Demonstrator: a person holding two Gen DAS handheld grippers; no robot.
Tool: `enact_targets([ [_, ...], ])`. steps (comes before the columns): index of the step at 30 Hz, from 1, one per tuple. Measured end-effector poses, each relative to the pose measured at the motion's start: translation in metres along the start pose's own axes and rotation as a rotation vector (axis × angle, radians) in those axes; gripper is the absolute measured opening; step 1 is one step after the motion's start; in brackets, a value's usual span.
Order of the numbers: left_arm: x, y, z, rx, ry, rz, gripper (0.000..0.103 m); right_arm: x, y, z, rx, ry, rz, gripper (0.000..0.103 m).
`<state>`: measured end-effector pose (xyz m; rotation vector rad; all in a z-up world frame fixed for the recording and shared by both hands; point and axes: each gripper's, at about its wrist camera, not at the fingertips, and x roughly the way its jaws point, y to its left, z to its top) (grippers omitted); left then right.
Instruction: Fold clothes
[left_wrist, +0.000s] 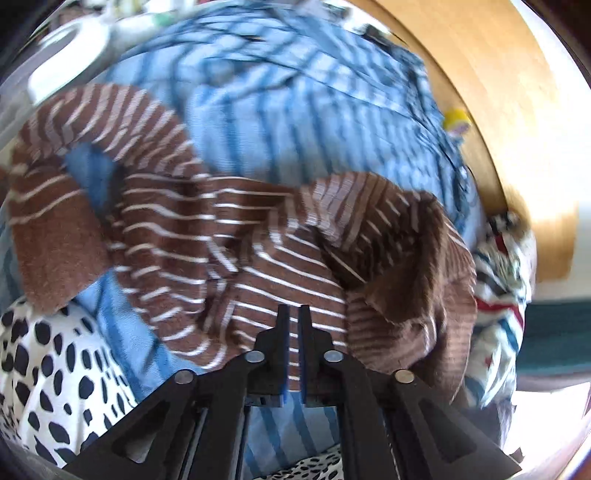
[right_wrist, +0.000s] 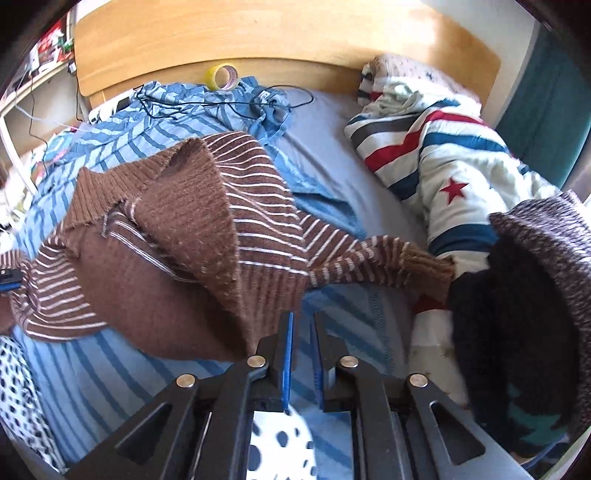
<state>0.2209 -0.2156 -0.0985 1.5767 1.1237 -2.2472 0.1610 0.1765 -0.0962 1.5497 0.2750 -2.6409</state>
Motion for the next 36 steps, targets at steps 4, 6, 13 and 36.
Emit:
enact_targets([
  [4, -0.002, -0.057, -0.014, 0.253, -0.104, 0.023, 0.068, 0.002, 0.008, 0.002, -0.004, 0.001, -0.003, 0.026],
  [6, 0.010, -0.082, -0.017, 0.356, -0.107, 0.058, 0.068, 0.005, 0.010, 0.003, -0.011, 0.007, -0.007, 0.026],
  [13, 0.088, -0.153, -0.034, 0.731, -0.088, 0.326, 0.063, 0.018, 0.006, 0.004, -0.005, 0.043, -0.023, 0.031],
  [36, -0.019, 0.047, 0.044, -0.054, -0.169, 0.017, 0.013, 0.018, 0.046, 0.023, 0.028, 0.048, 0.091, 0.047],
])
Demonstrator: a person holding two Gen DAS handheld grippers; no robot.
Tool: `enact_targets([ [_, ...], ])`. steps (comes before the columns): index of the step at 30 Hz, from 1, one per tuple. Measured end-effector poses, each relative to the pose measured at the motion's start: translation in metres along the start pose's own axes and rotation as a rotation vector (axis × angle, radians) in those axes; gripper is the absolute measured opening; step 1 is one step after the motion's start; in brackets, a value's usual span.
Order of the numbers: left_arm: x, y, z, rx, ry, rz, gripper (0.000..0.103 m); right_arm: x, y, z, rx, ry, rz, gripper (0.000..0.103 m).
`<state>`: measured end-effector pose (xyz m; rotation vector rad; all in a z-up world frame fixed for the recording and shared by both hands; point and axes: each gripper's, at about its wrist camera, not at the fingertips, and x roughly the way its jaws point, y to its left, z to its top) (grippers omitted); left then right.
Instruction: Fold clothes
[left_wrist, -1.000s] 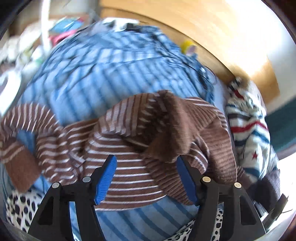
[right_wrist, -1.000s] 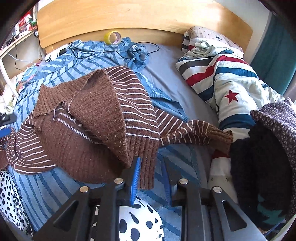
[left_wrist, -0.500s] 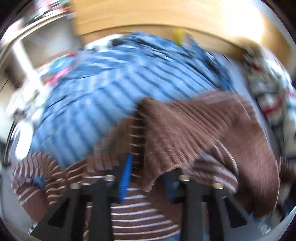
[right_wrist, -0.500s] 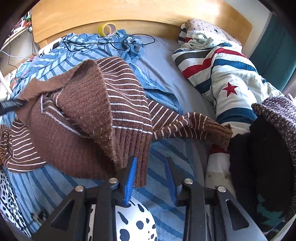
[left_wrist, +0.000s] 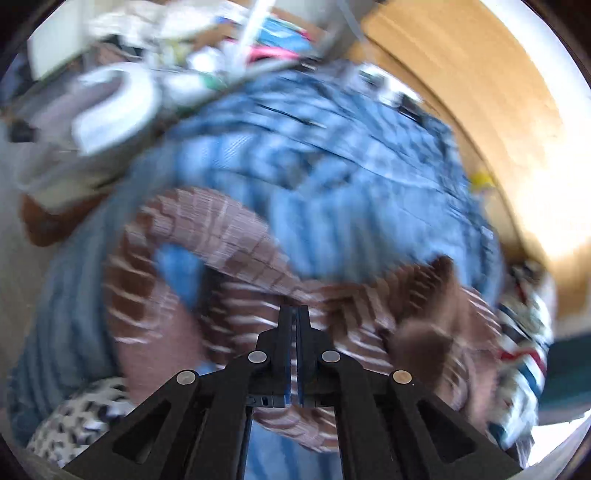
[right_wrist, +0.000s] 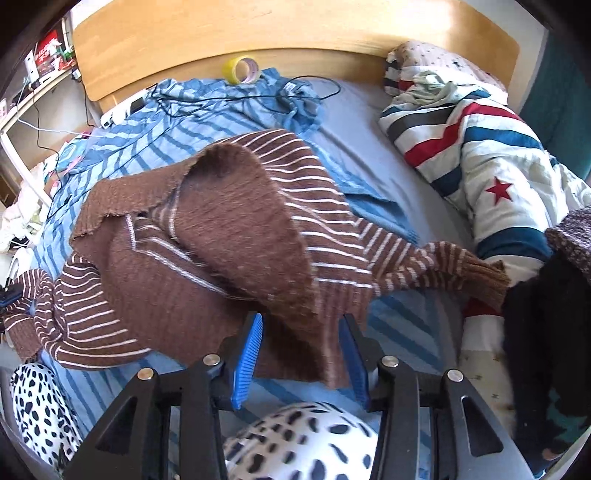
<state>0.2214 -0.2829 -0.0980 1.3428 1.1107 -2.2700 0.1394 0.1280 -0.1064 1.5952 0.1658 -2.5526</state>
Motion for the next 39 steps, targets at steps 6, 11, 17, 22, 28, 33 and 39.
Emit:
enact_targets([
  [6, 0.036, -0.058, -0.013, -0.014, 0.097, -0.282, 0.063, -0.001, 0.010, -0.005, -0.041, -0.004, -0.034, 0.047],
  [11, 0.081, -0.085, -0.023, -0.172, 0.174, -0.332, 0.058, 0.001, 0.000, -0.004, -0.053, -0.024, -0.099, 0.047],
  [17, 0.110, -0.110, -0.029, -0.253, 0.160, -0.336, 0.050, 0.008, -0.026, 0.003, -0.002, -0.021, -0.113, 0.052],
  [22, 0.126, -0.106, -0.016, -0.369, 0.140, -0.339, 0.010, 0.016, -0.043, 0.003, 0.012, -0.006, -0.143, 0.052],
  [28, 0.082, -0.083, -0.004, -0.331, 0.001, -0.342, 0.004, 0.016, -0.052, 0.008, 0.069, -0.020, -0.152, 0.052],
  [33, 0.025, -0.029, 0.014, -0.400, -0.147, -0.369, 0.002, 0.004, -0.040, 0.014, 0.068, -0.050, -0.141, 0.052],
  [39, 0.001, 0.053, 0.027, -0.516, -0.228, -0.289, 0.002, -0.010, -0.006, 0.017, 0.042, -0.096, -0.106, 0.052],
])
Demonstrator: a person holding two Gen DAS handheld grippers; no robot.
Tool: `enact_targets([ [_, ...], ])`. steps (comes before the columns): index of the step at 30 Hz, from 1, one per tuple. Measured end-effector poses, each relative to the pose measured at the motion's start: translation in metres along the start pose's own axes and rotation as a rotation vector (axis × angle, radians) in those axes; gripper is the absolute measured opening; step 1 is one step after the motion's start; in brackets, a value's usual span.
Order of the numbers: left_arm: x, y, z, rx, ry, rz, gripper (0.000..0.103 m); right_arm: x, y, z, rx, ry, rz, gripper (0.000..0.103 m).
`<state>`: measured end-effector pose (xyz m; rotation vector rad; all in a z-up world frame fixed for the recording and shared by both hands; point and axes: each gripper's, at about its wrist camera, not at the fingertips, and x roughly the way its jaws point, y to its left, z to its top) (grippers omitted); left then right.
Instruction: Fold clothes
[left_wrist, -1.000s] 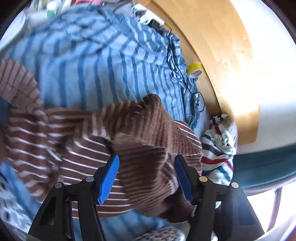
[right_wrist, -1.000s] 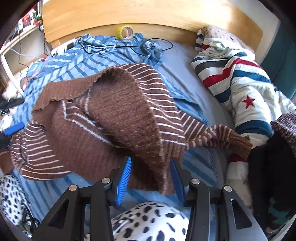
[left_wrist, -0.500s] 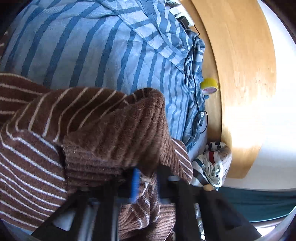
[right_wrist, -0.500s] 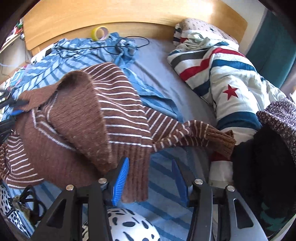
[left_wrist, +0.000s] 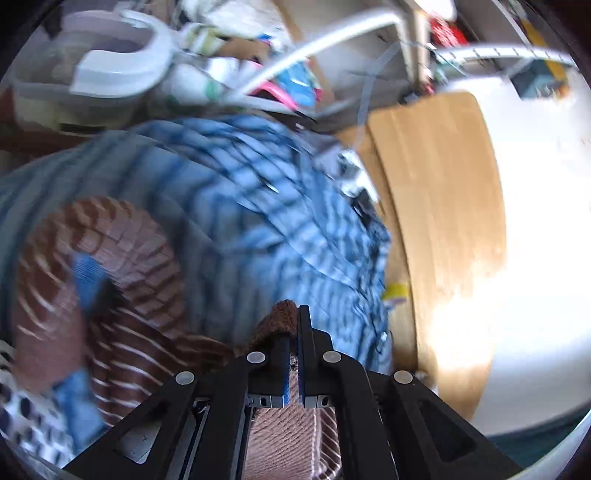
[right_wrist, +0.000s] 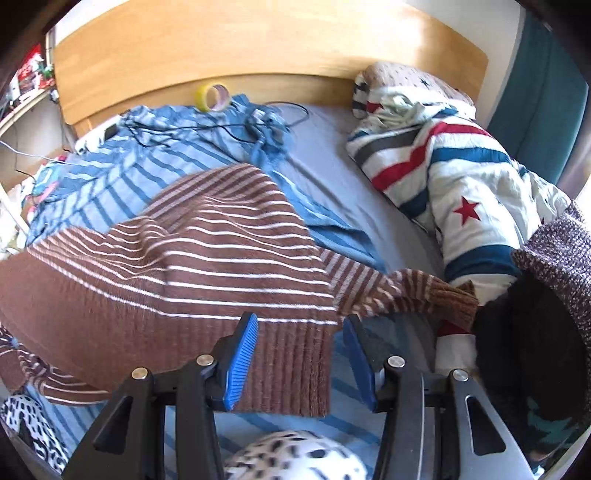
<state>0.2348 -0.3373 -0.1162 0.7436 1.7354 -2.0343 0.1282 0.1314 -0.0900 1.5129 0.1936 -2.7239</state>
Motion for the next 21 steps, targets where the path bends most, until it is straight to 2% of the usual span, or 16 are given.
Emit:
enact_targets([
  [2, 0.005, 0.023, 0.007, -0.040, 0.014, 0.046, 0.002, -0.001, 0.011, 0.001, -0.006, 0.004, 0.010, 0.052],
  [6, 0.012, 0.053, 0.005, -0.058, 0.020, 0.133, 0.002, -0.002, 0.027, -0.002, -0.029, 0.014, 0.018, 0.052],
  [10, 0.018, 0.077, 0.003, -0.094, 0.054, 0.191, 0.002, -0.001, 0.021, -0.007, -0.017, 0.036, 0.009, 0.052],
  [12, 0.022, 0.087, 0.005, -0.152, 0.104, 0.183, 0.003, 0.000, 0.010, -0.009, 0.014, 0.051, 0.012, 0.052],
  [15, 0.011, 0.095, 0.004, -0.212, 0.112, 0.139, 0.004, 0.000, -0.004, -0.010, 0.062, 0.066, 0.027, 0.052],
  [21, -0.008, 0.096, -0.003, -0.185, 0.096, 0.163, 0.004, -0.007, -0.005, -0.017, 0.074, 0.063, 0.059, 0.053],
])
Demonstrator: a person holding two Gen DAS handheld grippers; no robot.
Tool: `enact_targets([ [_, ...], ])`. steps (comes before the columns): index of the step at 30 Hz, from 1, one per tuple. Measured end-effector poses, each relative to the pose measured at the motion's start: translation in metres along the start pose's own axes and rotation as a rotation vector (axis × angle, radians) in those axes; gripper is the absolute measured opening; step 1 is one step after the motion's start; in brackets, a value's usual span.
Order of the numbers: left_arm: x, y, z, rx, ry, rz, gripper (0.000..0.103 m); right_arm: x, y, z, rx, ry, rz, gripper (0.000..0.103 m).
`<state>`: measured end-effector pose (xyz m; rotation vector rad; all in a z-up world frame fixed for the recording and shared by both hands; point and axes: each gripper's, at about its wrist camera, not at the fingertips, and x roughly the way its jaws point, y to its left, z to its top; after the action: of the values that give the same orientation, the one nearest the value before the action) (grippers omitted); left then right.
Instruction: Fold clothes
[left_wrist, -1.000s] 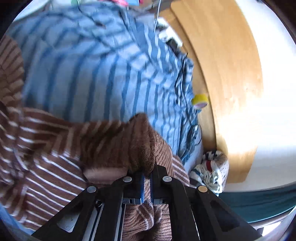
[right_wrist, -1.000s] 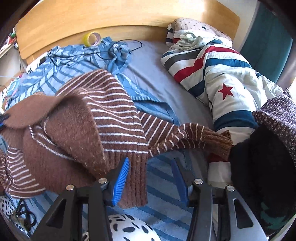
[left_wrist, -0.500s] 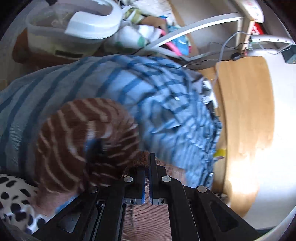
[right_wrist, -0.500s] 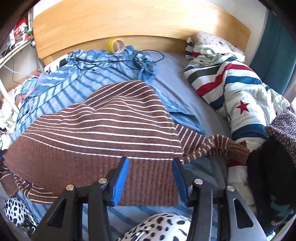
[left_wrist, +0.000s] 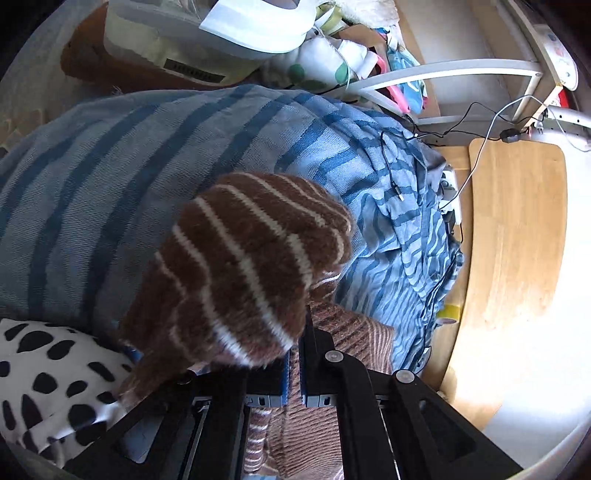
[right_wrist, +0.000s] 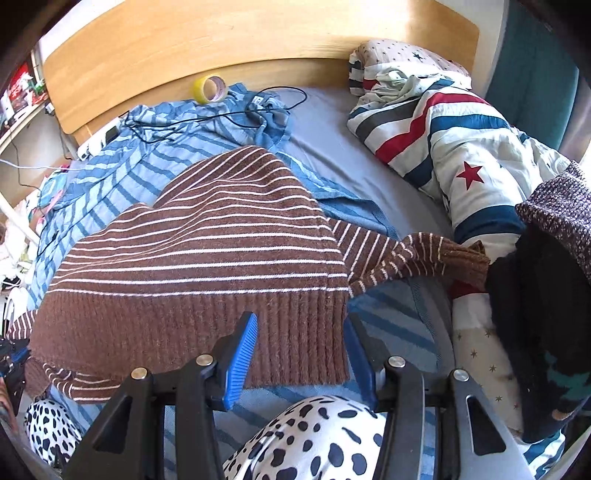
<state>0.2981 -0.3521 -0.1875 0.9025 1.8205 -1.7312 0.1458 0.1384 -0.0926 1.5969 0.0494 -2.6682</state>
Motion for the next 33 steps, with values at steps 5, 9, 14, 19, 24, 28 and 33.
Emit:
enact_targets([
  [5, -0.017, 0.011, -0.003, 0.008, -0.025, 0.042, 0.004, -0.003, 0.007, -0.006, -0.018, 0.000, 0.020, 0.053],
  [9, -0.035, 0.011, -0.011, 0.055, -0.022, -0.017, 0.004, -0.005, 0.010, -0.008, -0.022, -0.007, 0.021, 0.054],
  [14, -0.046, -0.004, -0.035, 0.129, -0.030, -0.085, 0.004, -0.002, 0.005, -0.009, -0.006, -0.002, 0.008, 0.054],
  [19, -0.032, -0.033, -0.058, 0.240, 0.033, -0.124, 0.004, 0.003, -0.017, -0.012, 0.012, 0.012, -0.024, 0.054],
  [24, -0.021, -0.051, -0.073, 0.275, 0.065, -0.150, 0.024, 0.015, -0.047, -0.017, 0.049, 0.046, -0.063, 0.054],
  [28, -0.014, -0.060, -0.090, 0.301, 0.100, -0.182, 0.072, 0.029, -0.065, -0.018, 0.077, 0.085, -0.073, 0.054],
  [33, 0.015, -0.069, -0.119, 0.372, 0.191, -0.145, 0.072, 0.046, -0.075, -0.015, 0.067, 0.114, -0.046, 0.054],
])
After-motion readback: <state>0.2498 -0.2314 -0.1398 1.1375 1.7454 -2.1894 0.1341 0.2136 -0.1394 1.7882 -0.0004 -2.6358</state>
